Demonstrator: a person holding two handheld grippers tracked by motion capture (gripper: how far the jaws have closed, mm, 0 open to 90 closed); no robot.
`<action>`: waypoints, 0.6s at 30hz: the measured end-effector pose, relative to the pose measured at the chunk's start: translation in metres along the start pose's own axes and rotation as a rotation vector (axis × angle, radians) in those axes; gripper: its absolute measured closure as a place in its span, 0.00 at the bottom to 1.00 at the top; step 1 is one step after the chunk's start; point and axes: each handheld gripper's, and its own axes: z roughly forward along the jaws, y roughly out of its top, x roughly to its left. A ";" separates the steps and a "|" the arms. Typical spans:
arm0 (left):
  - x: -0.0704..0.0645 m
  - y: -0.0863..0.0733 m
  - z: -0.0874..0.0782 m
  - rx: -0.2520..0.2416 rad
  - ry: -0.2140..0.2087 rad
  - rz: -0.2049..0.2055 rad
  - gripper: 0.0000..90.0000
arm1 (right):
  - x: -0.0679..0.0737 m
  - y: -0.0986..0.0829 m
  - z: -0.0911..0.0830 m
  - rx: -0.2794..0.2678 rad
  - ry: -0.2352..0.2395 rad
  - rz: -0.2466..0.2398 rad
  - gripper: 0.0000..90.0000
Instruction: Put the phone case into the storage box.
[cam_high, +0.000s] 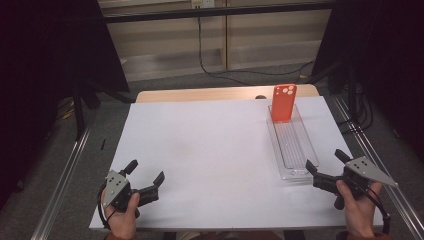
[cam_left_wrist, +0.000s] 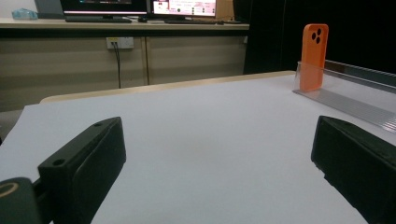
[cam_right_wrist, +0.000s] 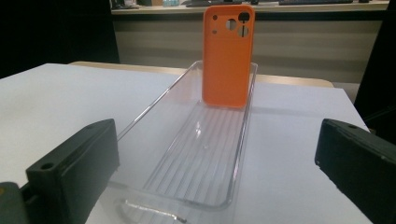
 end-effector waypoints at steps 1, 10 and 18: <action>0.000 0.000 0.000 -0.001 0.000 -0.001 0.03 | 0.000 -0.002 -0.001 0.006 -0.004 -0.006 0.00; 0.002 -0.002 -0.004 0.003 0.007 -0.011 0.03 | 0.003 -0.013 -0.011 0.014 -0.052 -0.031 0.00; 0.003 -0.003 -0.008 -0.003 0.019 -0.023 0.03 | 0.003 -0.020 -0.022 0.020 -0.067 0.001 0.00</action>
